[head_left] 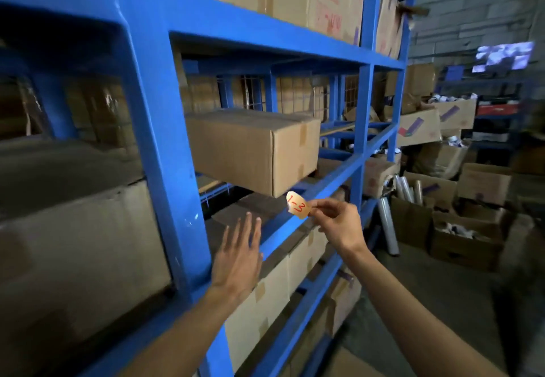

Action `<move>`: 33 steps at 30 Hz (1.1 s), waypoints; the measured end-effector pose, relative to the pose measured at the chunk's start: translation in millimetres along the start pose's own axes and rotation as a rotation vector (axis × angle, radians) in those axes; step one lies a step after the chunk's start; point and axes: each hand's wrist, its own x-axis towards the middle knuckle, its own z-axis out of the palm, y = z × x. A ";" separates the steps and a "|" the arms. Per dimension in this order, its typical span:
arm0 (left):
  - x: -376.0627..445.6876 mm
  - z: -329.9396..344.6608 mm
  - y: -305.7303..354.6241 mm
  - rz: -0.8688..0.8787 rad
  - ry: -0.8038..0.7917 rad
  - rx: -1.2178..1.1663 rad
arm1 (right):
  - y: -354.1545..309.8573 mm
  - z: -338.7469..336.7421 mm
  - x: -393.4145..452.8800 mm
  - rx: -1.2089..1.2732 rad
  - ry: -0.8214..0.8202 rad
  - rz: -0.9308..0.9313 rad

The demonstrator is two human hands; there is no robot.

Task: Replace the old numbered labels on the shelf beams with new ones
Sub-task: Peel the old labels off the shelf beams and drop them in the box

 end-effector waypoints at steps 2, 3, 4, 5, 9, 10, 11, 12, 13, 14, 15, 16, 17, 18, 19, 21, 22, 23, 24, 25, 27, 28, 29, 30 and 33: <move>-6.7 17.7 0.5 0.011 -0.099 0.038 | 25.3 0.4 -11.0 -0.042 -0.011 0.048; -8.3 23.6 0.6 0.027 -0.124 0.056 | 36.0 1.7 -15.0 -0.050 -0.023 0.081; -11.1 29.7 3.0 0.037 -0.142 0.057 | 49.0 2.3 -20.2 -0.062 -0.038 0.121; -12.8 34.2 4.7 0.039 -0.146 0.060 | 60.0 2.9 -25.4 -0.076 -0.049 0.156; -11.8 44.2 6.0 0.055 -0.115 0.097 | 98.8 3.4 -42.1 -0.131 -0.084 0.232; -12.2 45.8 6.0 0.055 -0.118 0.102 | 108.1 3.3 -47.1 -0.140 -0.091 0.252; -12.6 47.1 6.4 0.051 -0.115 0.107 | 117.3 3.1 -52.4 -0.151 -0.094 0.269; -12.6 47.7 6.7 0.046 -0.108 0.109 | 125.1 3.2 -57.2 -0.161 -0.097 0.283; -13.8 49.9 7.9 0.035 -0.108 0.105 | 134.5 3.5 -63.0 -0.173 -0.101 0.298; -14.3 50.5 8.6 0.022 -0.109 0.097 | 142.2 3.6 -68.0 -0.182 -0.101 0.306; -14.9 51.9 9.7 0.015 -0.112 0.090 | 150.9 3.3 -73.6 -0.186 -0.095 0.314; -15.0 52.5 10.0 0.011 -0.108 0.085 | 158.4 2.7 -78.4 -0.187 -0.089 0.326; -14.7 53.0 10.0 0.014 -0.104 0.079 | 166.0 2.2 -82.7 -0.182 -0.087 0.347; -14.8 55.4 10.8 0.018 -0.105 0.073 | 175.3 1.5 -87.4 -0.183 -0.089 0.372; -14.9 55.4 10.5 0.018 -0.098 0.067 | 182.3 1.0 -91.1 -0.184 -0.089 0.388; -14.5 56.4 9.9 0.023 -0.083 0.060 | 196.3 0.2 -98.3 -0.188 -0.082 0.413; -13.8 57.1 9.3 0.025 -0.069 0.058 | 202.8 0.5 -101.2 -0.190 -0.081 0.429; -13.4 58.9 9.2 0.033 -0.051 0.058 | 209.6 1.4 -104.1 -0.186 -0.082 0.446; -13.7 61.7 9.3 0.045 -0.032 0.069 | 217.1 2.9 -107.5 -0.187 -0.084 0.461; -14.8 64.7 10.7 0.069 -0.006 0.095 | 223.2 4.4 -111.1 -0.187 -0.083 0.472; -19.2 76.0 17.3 0.130 0.021 0.168 | 236.1 8.0 -116.9 -0.190 -0.091 0.494; -22.6 83.3 22.6 0.158 0.014 0.192 | 241.6 9.5 -119.2 -0.189 -0.096 0.499; -28.3 94.5 29.3 0.188 -0.006 0.198 | 248.8 10.8 -123.1 -0.186 -0.100 0.506; -34.6 106.6 35.9 0.207 -0.037 0.190 | 254.8 11.4 -127.0 -0.192 -0.101 0.514; -58.4 151.4 57.2 0.221 -0.169 0.085 | 278.3 10.8 -140.5 -0.216 -0.104 0.557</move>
